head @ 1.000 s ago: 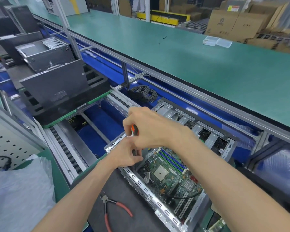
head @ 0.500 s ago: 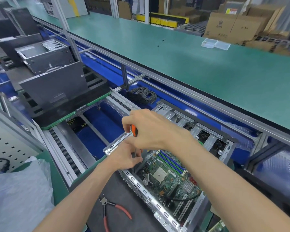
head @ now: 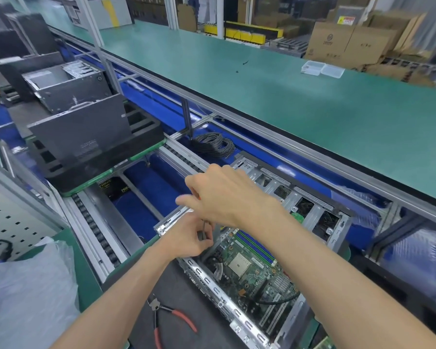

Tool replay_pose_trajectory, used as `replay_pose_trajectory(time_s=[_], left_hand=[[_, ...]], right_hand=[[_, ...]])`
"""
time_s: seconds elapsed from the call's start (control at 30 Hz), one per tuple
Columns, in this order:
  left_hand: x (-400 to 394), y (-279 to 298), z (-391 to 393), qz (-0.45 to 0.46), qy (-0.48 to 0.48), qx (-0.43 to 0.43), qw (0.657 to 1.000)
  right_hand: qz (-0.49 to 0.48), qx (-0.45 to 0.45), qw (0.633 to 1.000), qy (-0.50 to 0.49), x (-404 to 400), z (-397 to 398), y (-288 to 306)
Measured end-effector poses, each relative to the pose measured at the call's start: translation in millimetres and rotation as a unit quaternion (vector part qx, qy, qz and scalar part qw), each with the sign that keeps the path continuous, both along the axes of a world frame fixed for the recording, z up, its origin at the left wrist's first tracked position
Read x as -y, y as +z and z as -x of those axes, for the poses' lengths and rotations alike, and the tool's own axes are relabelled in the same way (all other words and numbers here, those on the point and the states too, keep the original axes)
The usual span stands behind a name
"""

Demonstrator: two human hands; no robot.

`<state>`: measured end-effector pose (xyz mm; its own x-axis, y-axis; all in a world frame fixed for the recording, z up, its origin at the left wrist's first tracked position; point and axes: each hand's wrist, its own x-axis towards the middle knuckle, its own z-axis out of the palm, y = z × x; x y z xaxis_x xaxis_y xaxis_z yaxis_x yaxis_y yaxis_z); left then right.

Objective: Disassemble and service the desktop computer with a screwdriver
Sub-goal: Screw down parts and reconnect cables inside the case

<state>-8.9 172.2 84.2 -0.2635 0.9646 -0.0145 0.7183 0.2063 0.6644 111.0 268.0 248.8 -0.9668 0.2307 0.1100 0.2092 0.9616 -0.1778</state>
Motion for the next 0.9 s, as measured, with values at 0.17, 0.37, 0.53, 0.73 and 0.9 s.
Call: replay_pose_trajectory(time_s=[0.17, 0.37, 0.53, 0.73, 0.9], left_hand=[[0.9, 3.7, -2.3, -0.011, 0.004, 0.027, 1.000], [0.9, 5.9, -1.9, -0.005, 0.003, -0.017, 1.000], [-1.1, 4.5, -1.0, -0.002, -0.007, 0.041, 0.999], [-1.6, 0.8, 1.5, -0.008, -0.002, 0.024, 1.000], [-1.4, 1.2, 1.5, -0.005, 0.002, 0.018, 1.000]], right_hand=[[0.038, 0.030, 0.998, 0.037, -3.1, 3.5, -0.3], [0.149, 0.044, 0.983, 0.099, -5.7, -7.6, 4.8], [-0.019, 0.018, 0.999, -0.030, -5.2, -0.1, 1.5], [0.101, 0.047, 0.990, 0.082, -9.0, -5.4, 6.9], [0.107, 0.026, 0.991, 0.070, -8.7, -8.7, 7.4]])
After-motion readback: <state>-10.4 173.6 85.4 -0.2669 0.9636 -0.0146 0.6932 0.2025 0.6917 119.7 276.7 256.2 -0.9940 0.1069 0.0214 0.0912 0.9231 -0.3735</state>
